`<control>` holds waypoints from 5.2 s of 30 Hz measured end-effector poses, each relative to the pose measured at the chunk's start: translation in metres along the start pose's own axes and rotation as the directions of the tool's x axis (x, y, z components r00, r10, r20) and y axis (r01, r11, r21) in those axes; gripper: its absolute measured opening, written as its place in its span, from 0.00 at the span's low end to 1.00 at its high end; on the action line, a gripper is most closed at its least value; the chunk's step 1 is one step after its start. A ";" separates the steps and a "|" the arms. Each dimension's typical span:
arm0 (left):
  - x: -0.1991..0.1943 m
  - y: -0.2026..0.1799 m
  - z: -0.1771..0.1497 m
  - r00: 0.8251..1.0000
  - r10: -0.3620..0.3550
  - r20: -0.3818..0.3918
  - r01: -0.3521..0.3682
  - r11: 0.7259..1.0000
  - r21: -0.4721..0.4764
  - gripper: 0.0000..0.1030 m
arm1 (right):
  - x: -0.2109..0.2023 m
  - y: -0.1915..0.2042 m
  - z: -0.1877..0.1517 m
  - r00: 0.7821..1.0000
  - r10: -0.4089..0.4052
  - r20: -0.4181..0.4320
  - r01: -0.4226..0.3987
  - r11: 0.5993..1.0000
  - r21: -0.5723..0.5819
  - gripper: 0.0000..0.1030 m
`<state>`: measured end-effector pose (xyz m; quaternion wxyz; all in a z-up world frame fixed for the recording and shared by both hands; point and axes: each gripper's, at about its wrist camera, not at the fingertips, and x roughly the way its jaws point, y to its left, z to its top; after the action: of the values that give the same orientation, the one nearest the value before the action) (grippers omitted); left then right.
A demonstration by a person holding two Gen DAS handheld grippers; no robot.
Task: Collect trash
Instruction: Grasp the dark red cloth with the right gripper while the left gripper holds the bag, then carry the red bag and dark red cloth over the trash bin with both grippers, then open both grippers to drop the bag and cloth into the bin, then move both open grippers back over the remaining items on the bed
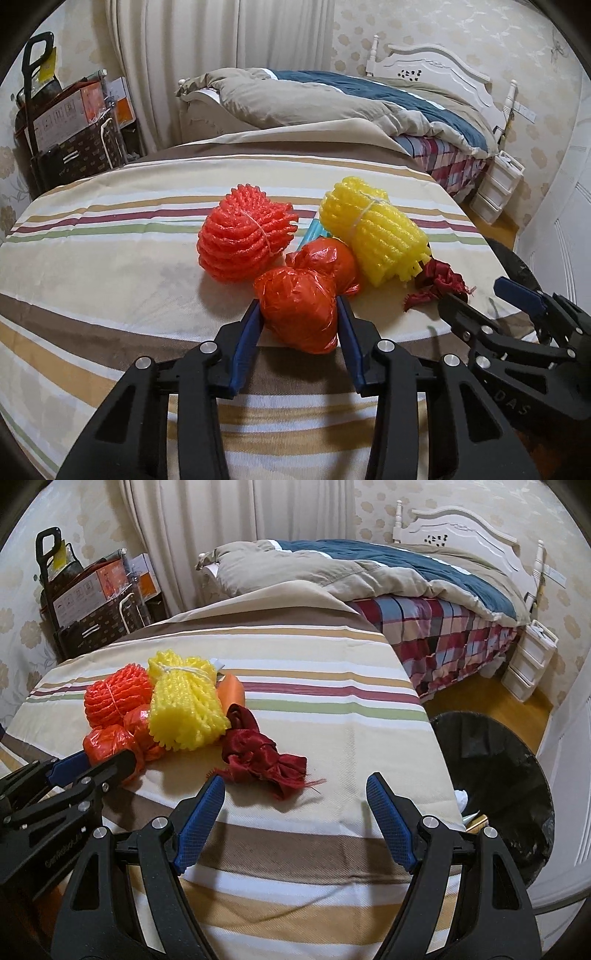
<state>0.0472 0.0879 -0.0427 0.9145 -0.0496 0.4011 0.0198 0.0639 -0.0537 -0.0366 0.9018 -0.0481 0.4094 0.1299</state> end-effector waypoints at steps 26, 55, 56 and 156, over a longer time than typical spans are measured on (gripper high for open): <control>-0.022 0.021 -0.021 1.000 0.001 0.005 -0.001 0.999 -0.037 0.57 | 0.012 0.020 -0.001 0.998 0.026 -0.054 -0.029 0.998 -0.047 0.38; -0.040 0.024 -0.024 0.999 0.004 0.051 -0.002 0.999 -0.039 0.43 | -0.018 0.008 -0.025 0.999 0.037 -0.015 -0.037 0.999 0.021 0.38; -0.043 0.022 -0.025 0.998 0.006 0.064 -0.004 0.999 -0.036 0.43 | -0.020 0.007 -0.026 0.999 0.036 -0.009 -0.036 0.999 0.025 0.38; -0.012 -0.079 -0.013 0.999 -0.004 0.044 0.001 0.998 0.063 0.78 | -0.050 -0.124 -0.036 0.979 -0.195 0.065 0.173 0.953 0.251 0.75</control>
<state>0.0356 0.0081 -0.0364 0.9243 -0.0210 0.3811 0.0071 0.0401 -0.1901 -0.0251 0.9264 0.0309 0.3753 -0.0038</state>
